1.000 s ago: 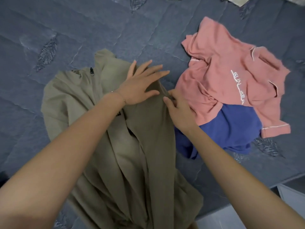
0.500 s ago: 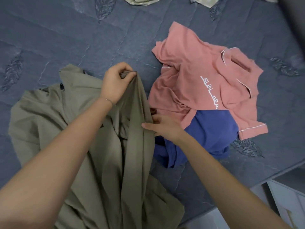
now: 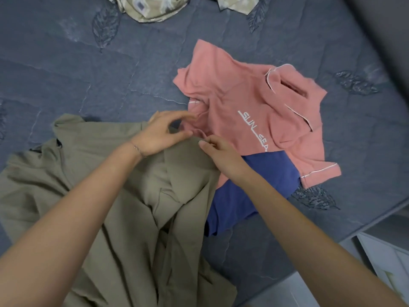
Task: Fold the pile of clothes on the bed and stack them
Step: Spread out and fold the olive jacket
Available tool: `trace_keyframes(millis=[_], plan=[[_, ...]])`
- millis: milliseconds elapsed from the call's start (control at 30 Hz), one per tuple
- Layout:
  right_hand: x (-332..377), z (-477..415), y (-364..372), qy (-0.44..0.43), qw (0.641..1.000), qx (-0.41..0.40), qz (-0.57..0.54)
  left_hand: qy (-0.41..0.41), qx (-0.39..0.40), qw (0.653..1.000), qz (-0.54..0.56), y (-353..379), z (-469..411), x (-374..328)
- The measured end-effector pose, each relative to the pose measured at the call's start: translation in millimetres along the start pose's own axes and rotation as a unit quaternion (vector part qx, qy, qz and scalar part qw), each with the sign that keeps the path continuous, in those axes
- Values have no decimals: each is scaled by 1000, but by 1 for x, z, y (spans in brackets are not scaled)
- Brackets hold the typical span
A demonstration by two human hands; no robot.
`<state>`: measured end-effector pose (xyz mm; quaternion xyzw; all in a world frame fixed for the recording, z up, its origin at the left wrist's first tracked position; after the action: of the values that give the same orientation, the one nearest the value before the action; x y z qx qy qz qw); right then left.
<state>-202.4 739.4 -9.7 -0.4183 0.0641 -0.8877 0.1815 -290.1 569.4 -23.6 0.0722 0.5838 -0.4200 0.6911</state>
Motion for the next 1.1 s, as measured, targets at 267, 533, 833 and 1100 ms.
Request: trace_keyframes(millis=[267,533,833,1100], plan=[[-16,5,-9,19,999,-22,43,-41,118,988,91,25,-18,-13],[-37,9,4,46,990,-103,81,-51,-55,995,65,23,-30,-15],[-29,-4,-47,37,988,-137,-69,-53,5,995,83,34,-28,-35],[-13,7,-78,-23,996,-81,-25,-35,-23,987,155,57,-50,-56]])
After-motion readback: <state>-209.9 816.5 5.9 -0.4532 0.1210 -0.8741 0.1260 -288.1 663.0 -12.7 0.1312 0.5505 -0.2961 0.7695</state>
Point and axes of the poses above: each hand's wrist, its own z-axis away from the middle knuckle, its own y-axis out of the palm, x = y × z, the point moved 2 cm from there along -z, towards the middle knuckle, and after that the axes turned 12 degrees about z, right-handed, at the moved point
